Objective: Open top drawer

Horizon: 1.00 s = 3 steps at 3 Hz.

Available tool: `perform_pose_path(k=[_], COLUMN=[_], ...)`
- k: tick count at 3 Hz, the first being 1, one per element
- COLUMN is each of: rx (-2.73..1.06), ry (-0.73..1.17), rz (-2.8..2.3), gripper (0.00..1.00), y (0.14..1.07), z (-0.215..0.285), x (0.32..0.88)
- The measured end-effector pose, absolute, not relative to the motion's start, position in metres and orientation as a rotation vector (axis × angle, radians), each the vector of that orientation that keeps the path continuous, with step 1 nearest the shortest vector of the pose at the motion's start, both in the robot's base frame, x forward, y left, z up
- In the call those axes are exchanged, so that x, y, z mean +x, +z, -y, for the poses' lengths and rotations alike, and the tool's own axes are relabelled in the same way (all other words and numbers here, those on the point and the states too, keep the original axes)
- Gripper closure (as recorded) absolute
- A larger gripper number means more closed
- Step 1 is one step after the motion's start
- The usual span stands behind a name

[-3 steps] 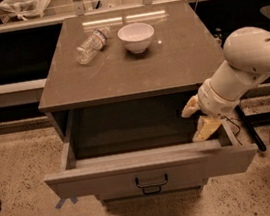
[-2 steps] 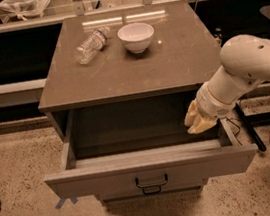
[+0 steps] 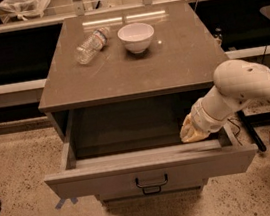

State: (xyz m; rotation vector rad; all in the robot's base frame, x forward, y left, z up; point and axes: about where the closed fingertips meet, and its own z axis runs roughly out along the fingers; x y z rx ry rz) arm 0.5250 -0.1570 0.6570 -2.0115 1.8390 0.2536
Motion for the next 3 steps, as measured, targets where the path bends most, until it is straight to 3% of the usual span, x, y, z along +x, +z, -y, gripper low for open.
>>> perform_pose_path(k=[3], rx=[-1.977], ry=[0.394], rz=[-1.855], gripper=[1.0], y=[0.637], z=[0.117], x=[0.507])
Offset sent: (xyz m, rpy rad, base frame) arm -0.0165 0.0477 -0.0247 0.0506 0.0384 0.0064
